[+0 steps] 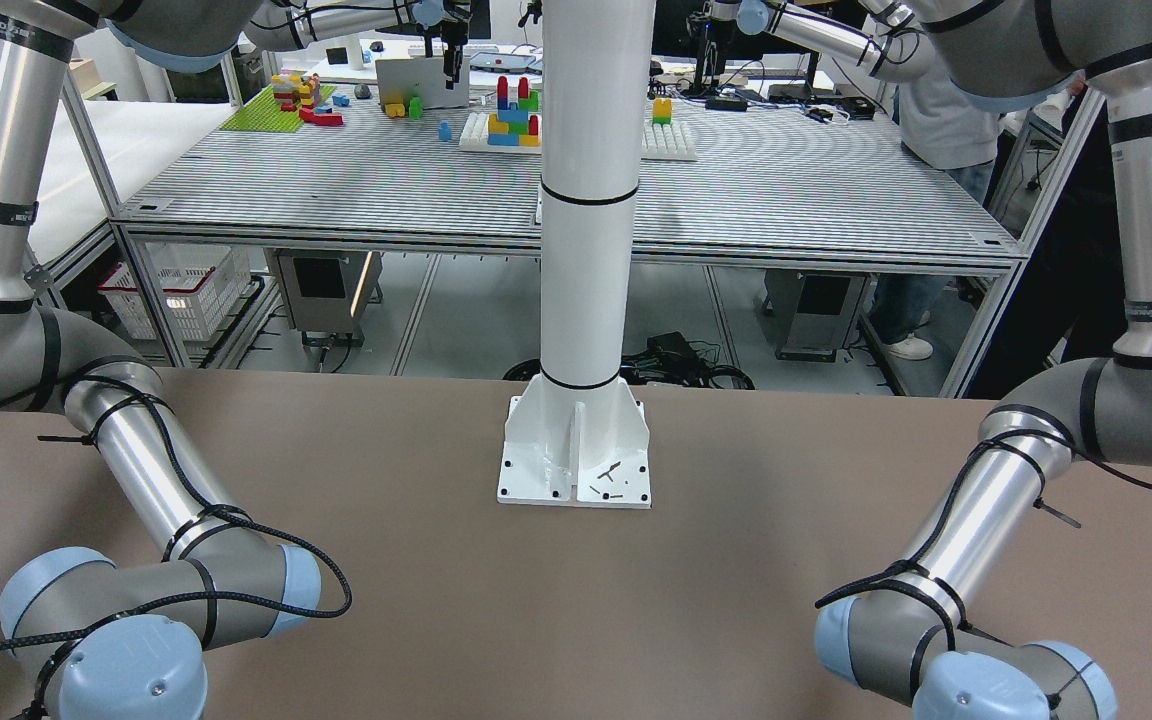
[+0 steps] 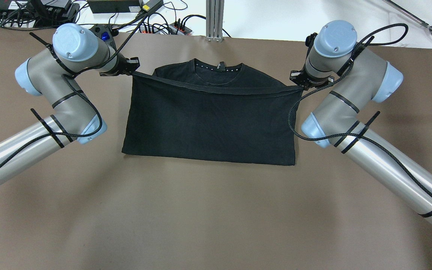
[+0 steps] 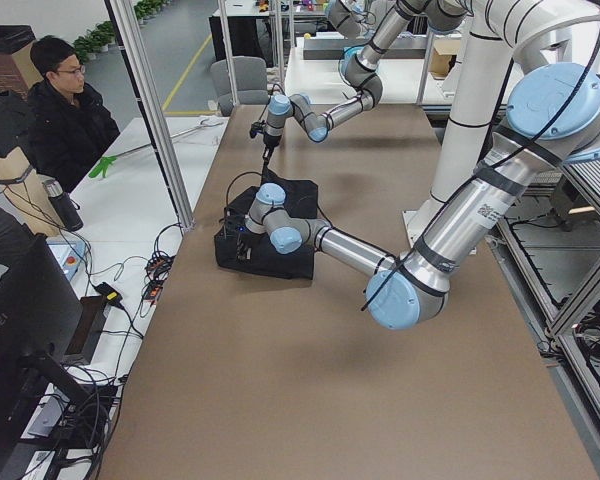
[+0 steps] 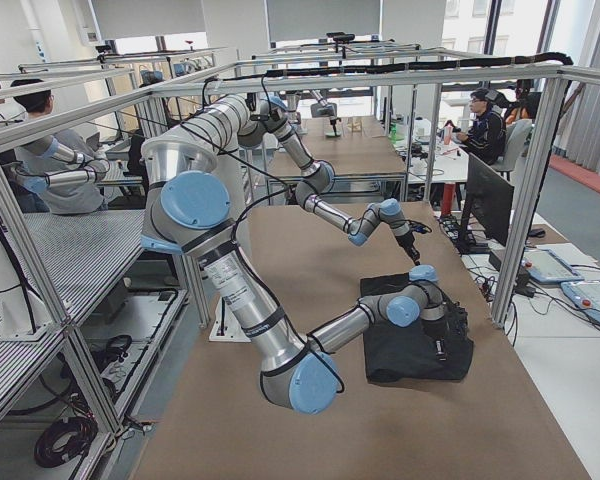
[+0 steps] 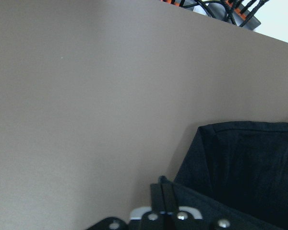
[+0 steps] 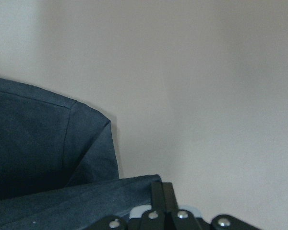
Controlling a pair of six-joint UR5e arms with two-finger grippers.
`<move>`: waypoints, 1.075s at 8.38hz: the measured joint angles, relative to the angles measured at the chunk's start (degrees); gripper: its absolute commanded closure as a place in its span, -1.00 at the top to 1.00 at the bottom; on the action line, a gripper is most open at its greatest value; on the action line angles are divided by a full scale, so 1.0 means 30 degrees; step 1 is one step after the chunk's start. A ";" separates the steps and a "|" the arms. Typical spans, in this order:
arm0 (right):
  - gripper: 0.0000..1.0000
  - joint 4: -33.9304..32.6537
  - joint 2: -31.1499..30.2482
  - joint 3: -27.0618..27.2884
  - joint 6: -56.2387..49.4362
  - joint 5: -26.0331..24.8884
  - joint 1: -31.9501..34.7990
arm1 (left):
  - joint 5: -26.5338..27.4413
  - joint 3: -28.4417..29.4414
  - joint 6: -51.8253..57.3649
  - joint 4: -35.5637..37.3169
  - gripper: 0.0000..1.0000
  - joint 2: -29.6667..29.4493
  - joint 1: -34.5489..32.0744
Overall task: Fold clothes
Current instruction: 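Carry the hem with both grippers toward the collar and release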
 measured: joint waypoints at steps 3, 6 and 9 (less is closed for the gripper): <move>-0.62 0.1032 0.0043 -0.0763 0.0043 -0.0309 -0.0113 | 0.0076 0.1277 0.0039 -0.0321 -0.27 -0.0800 -0.0037; 0.02 0.1457 0.0322 -0.1065 0.0511 -0.0594 -0.0162 | 0.0239 0.2681 0.0081 -0.2055 -0.19 -0.0838 -0.0084; 0.20 0.1530 0.0574 -0.0668 0.2860 -0.0664 -0.0263 | 0.0252 0.3191 0.0091 -0.2932 -0.14 -0.0683 -0.0357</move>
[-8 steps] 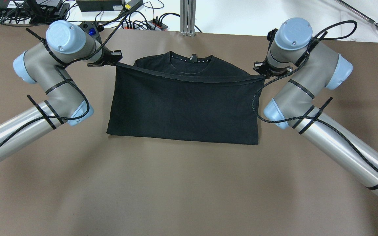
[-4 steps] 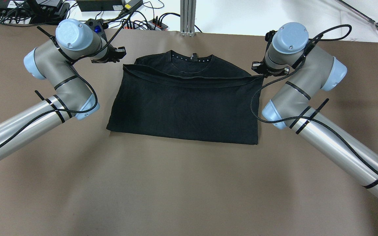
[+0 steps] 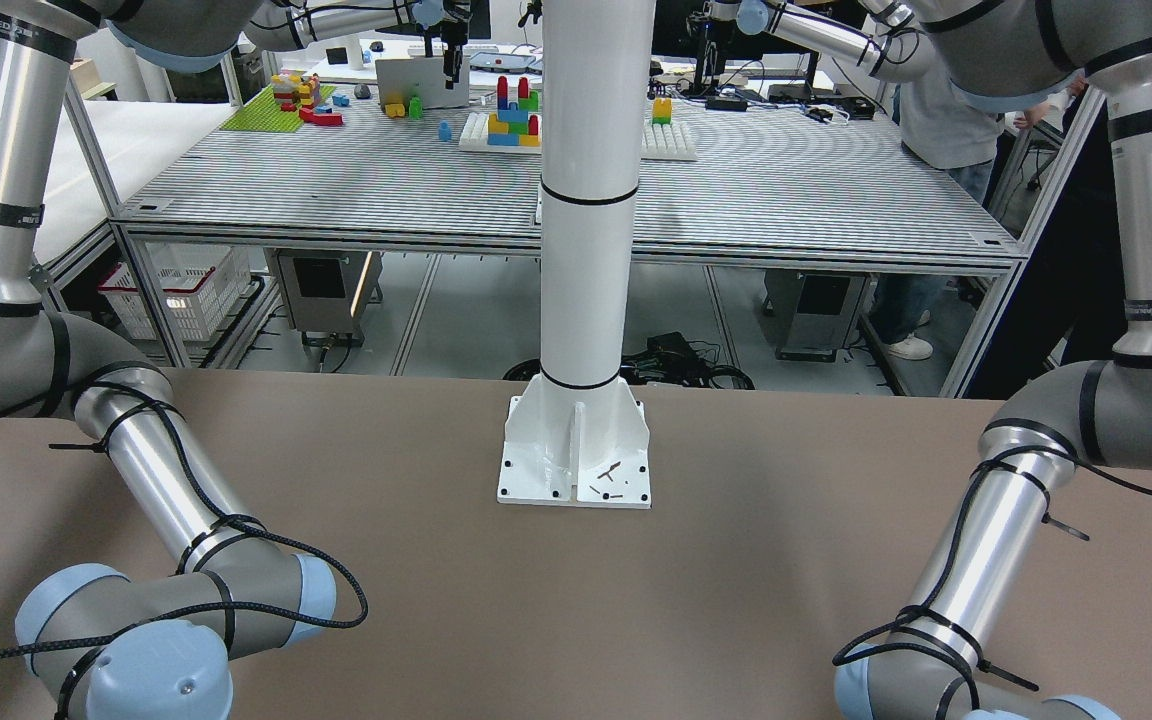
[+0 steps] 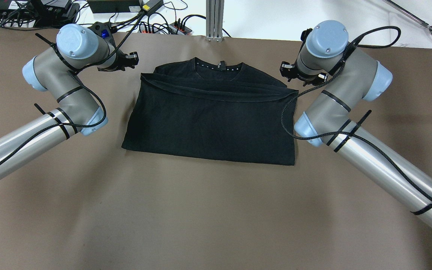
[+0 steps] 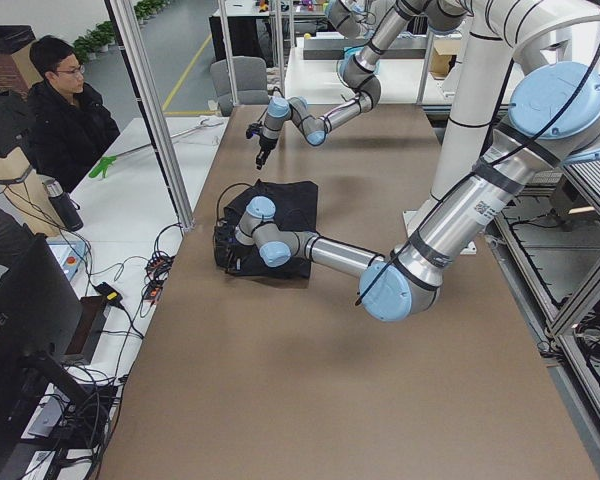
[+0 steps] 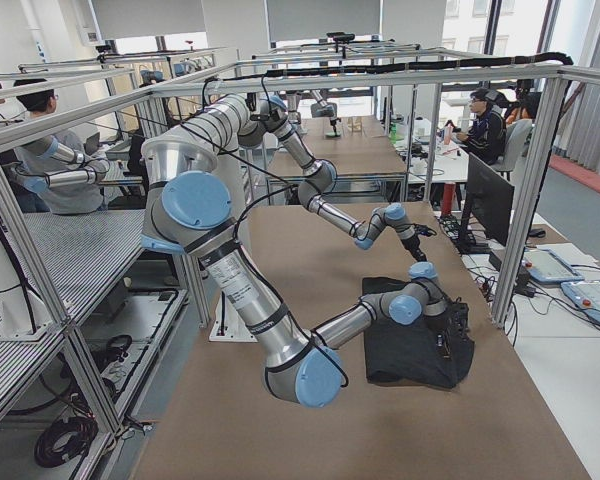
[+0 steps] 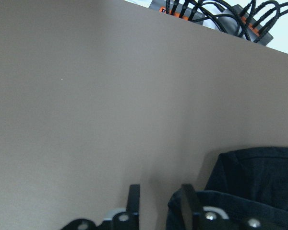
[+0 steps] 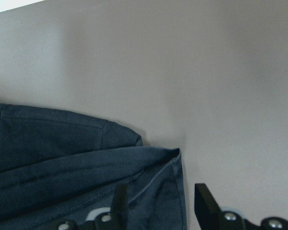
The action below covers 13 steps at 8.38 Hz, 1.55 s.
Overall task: Fold clothes
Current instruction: 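Carry the hem with both grippers toward the collar and release, then move the right gripper to the folded shirt's corner nearest the robot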
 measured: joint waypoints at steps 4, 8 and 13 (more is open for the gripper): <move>0.24 0.0279 -0.5951 0.6701 0.3892 -0.0352 -0.2836 | 0.0026 -0.0355 -0.0082 -0.0227 -0.10 0.0206 -0.0110; 0.21 0.2749 -0.8053 0.7655 0.8964 -0.3225 -0.6094 | 0.0080 -0.1506 -0.0112 -0.0219 -0.10 0.1249 -0.0115; -1.00 0.2950 -0.8253 0.7608 0.9814 -0.4521 -0.7131 | 0.0217 -0.1904 -0.0124 -0.0210 -0.10 0.1554 -0.0115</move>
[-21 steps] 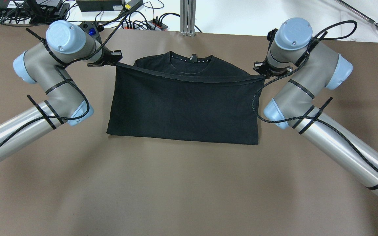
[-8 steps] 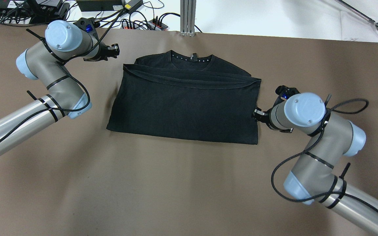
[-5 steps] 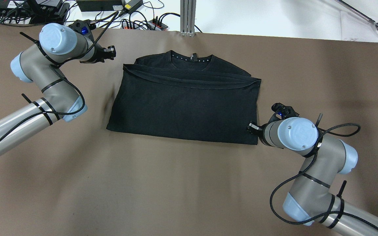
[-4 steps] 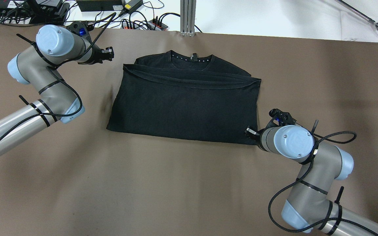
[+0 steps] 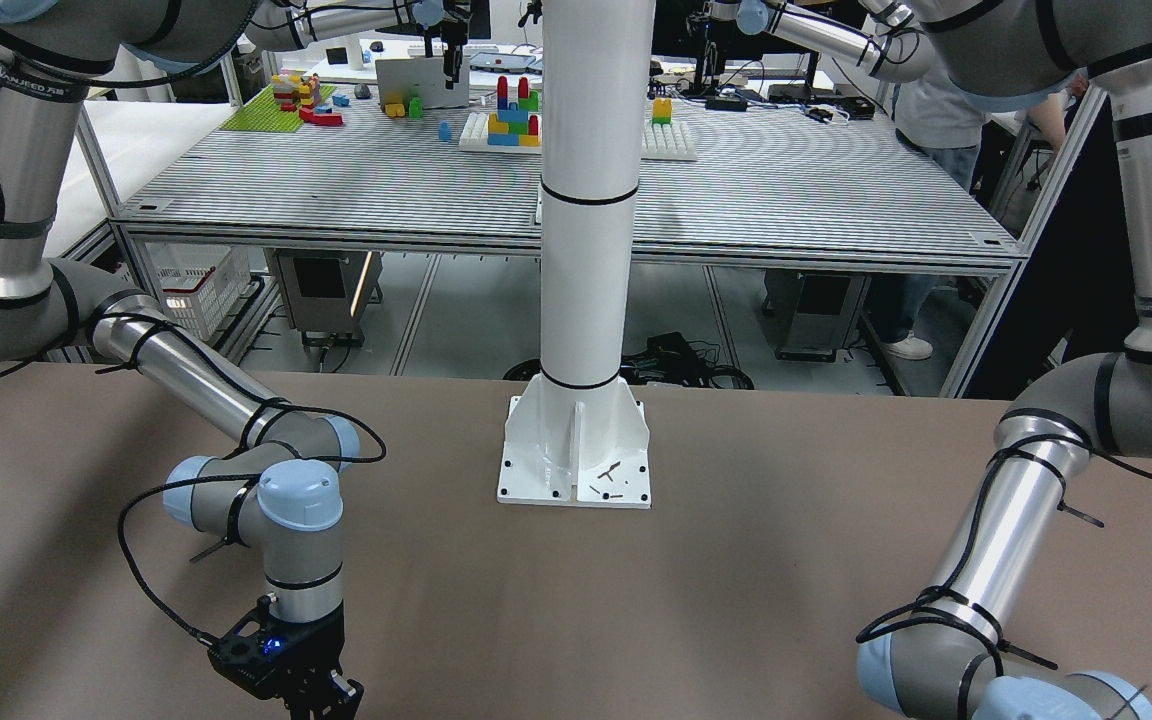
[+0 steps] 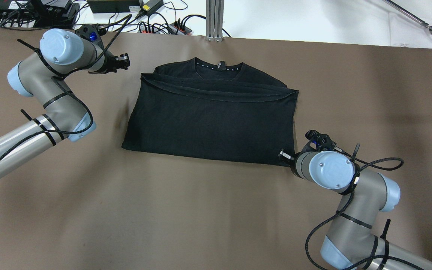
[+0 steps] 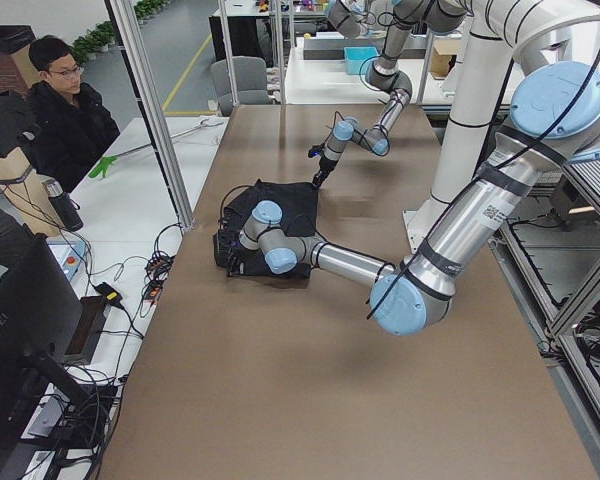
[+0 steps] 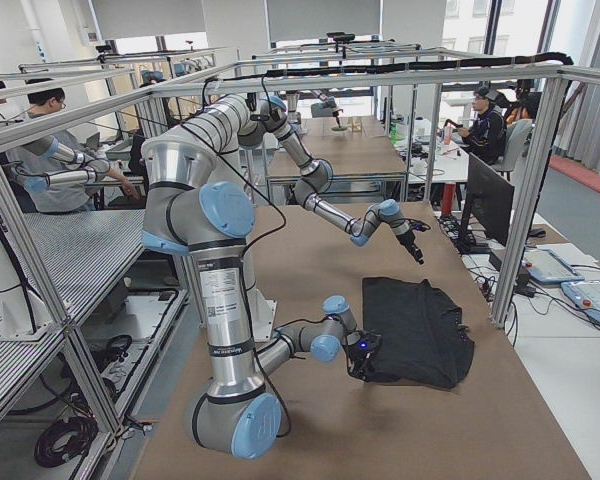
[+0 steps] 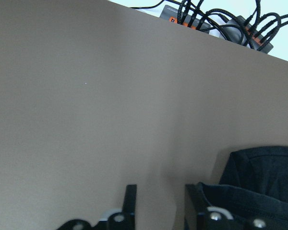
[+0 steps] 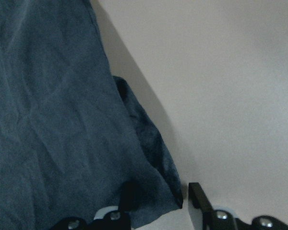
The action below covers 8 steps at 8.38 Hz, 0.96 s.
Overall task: Fold clothes
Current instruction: 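Move the right gripper to the folded shirt's corner nearest the robot, then grasp the corner with the right gripper and drag the shirt toward the robot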
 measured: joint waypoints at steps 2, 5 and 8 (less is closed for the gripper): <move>-1.00 0.0021 0.0006 0.0081 0.0227 -0.0020 0.0007 | 0.0248 -0.0009 0.0000 0.0001 -0.10 0.0038 0.0019; -1.00 -0.0110 -0.0943 0.1804 0.0544 0.0299 0.0036 | 0.0331 -0.0010 0.0000 0.0002 -0.10 0.0037 0.0028; -1.00 -0.0347 -0.2737 0.4736 0.1221 0.2840 -0.0028 | 0.0359 -0.0025 -0.0004 0.0003 -0.10 -0.0006 0.0028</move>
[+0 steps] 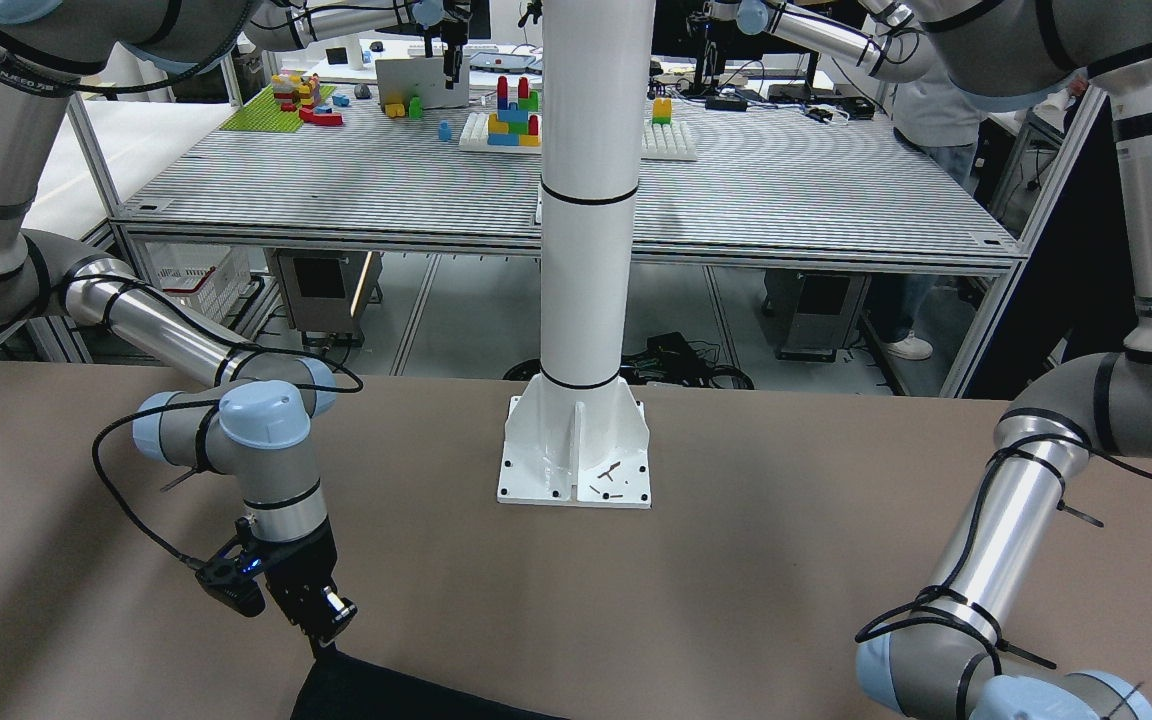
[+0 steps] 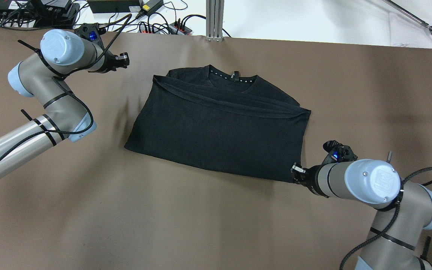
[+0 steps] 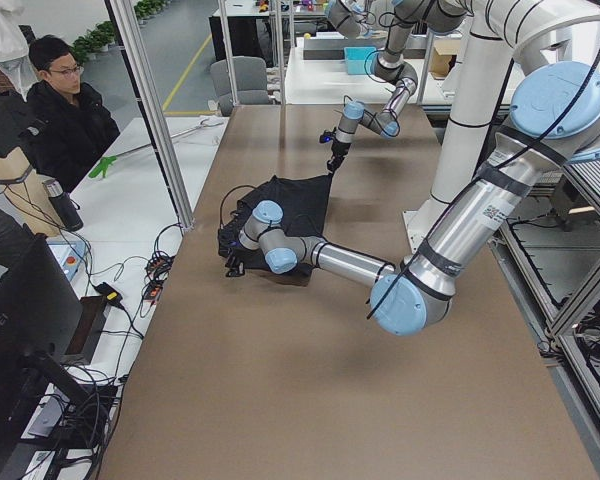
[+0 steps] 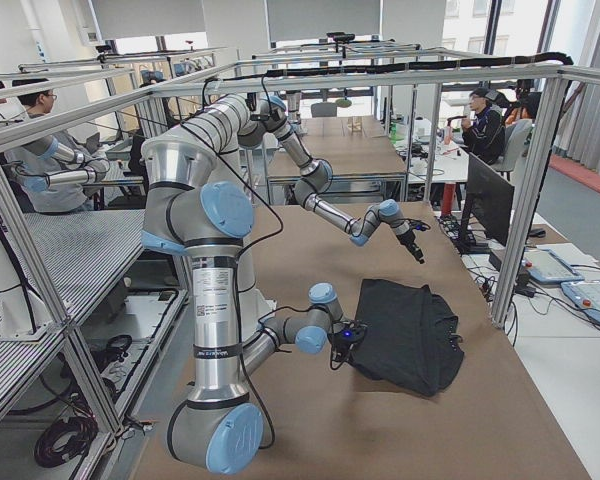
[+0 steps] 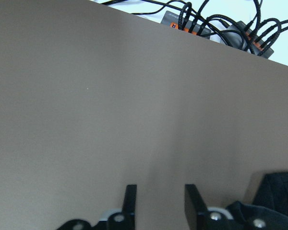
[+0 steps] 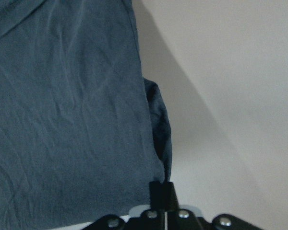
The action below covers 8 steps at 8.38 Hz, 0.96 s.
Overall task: Fold clothes
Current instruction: 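Grasp the corner with the right gripper and drag the shirt toward the robot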
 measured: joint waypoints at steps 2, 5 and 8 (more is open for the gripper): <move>-1.00 0.0278 -0.1263 0.1349 0.0150 0.5304 -0.0082 | -0.0019 -0.0036 -0.0101 0.0025 -0.10 -0.0138 0.0016; 0.31 0.0490 -0.1498 0.2916 0.0183 1.0102 -0.2916 | -0.0095 -0.0346 -0.0268 0.0092 -0.10 0.0027 0.0082; 0.89 0.0519 -0.1236 0.3286 0.0174 1.0252 -0.6323 | -0.0664 -0.1017 -0.0440 0.0105 0.32 0.0664 0.0188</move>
